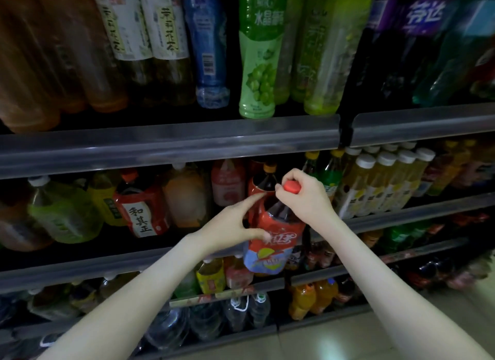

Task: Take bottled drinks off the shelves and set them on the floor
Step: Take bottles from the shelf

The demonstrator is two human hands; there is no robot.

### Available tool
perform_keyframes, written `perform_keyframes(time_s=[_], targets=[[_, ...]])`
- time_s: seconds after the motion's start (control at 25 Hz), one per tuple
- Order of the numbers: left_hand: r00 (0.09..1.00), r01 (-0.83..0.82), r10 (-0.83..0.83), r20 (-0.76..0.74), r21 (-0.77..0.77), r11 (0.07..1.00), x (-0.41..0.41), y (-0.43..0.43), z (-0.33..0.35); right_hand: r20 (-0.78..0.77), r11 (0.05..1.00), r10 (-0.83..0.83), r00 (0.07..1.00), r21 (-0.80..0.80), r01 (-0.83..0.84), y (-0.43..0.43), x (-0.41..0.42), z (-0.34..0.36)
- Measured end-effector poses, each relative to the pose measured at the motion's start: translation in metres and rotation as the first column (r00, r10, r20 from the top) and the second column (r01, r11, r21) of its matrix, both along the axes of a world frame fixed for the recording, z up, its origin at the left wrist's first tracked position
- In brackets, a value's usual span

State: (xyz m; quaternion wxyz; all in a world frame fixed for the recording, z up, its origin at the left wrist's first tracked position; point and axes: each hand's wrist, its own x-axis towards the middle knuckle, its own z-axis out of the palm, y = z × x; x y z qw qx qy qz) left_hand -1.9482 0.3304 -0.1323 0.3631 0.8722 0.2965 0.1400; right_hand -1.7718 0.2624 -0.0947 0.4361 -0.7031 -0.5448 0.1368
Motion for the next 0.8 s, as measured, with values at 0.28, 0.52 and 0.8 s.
perform_keyframes(time_s=[0.28,0.52,0.8], targets=[[0.870,-0.428,0.420,0.258,-0.026,0.904,0.075,0.034,-0.021,0.008,0.993,-0.062,0.998,-0.099,0.063,-0.034,0.043,-0.003],[0.807,-0.529,0.497,0.318,0.016,0.849,0.100,0.043,-0.019,-0.001,0.986,-0.156,0.988,-0.060,0.156,-0.047,0.067,0.000],[0.838,-0.504,0.416,0.354,0.207,0.839,0.062,0.008,-0.022,-0.056,0.983,-0.185,0.981,0.003,0.185,-0.043,0.069,-0.005]])
